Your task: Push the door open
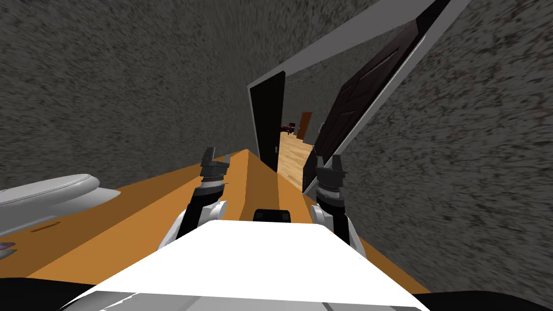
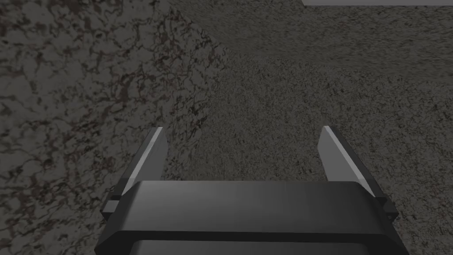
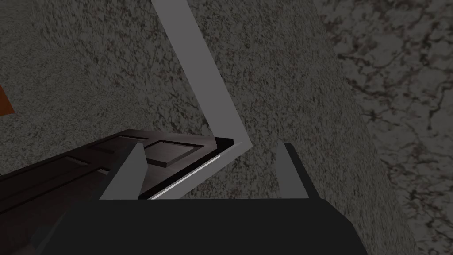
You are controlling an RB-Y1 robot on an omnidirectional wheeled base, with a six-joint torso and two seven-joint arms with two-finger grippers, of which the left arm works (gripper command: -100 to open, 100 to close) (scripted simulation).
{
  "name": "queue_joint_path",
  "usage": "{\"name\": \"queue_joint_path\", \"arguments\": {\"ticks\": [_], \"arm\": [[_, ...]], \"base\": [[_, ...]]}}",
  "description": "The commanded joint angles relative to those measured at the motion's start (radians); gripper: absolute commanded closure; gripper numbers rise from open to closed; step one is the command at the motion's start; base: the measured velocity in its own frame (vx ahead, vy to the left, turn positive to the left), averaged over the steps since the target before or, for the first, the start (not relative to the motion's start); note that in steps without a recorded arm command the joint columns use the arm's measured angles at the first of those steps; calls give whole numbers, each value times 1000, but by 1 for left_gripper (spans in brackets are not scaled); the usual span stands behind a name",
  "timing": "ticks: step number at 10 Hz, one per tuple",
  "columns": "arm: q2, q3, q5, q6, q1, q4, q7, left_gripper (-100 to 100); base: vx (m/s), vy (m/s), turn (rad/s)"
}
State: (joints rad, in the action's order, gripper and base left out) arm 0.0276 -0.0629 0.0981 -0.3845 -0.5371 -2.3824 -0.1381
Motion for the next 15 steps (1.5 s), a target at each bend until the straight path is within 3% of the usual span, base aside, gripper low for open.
{"name": "queue_joint_path", "arguments": {"ticks": [1, 3, 15], "arm": [[6, -7, 1, -7, 12, 30, 2, -100], [11, -12, 1, -13, 22, 54, 3, -100], [46, -75, 6, -78, 135, 339, 19, -100]], "base": [[122, -3, -103], [59, 38, -113], [82, 53, -139]]}}
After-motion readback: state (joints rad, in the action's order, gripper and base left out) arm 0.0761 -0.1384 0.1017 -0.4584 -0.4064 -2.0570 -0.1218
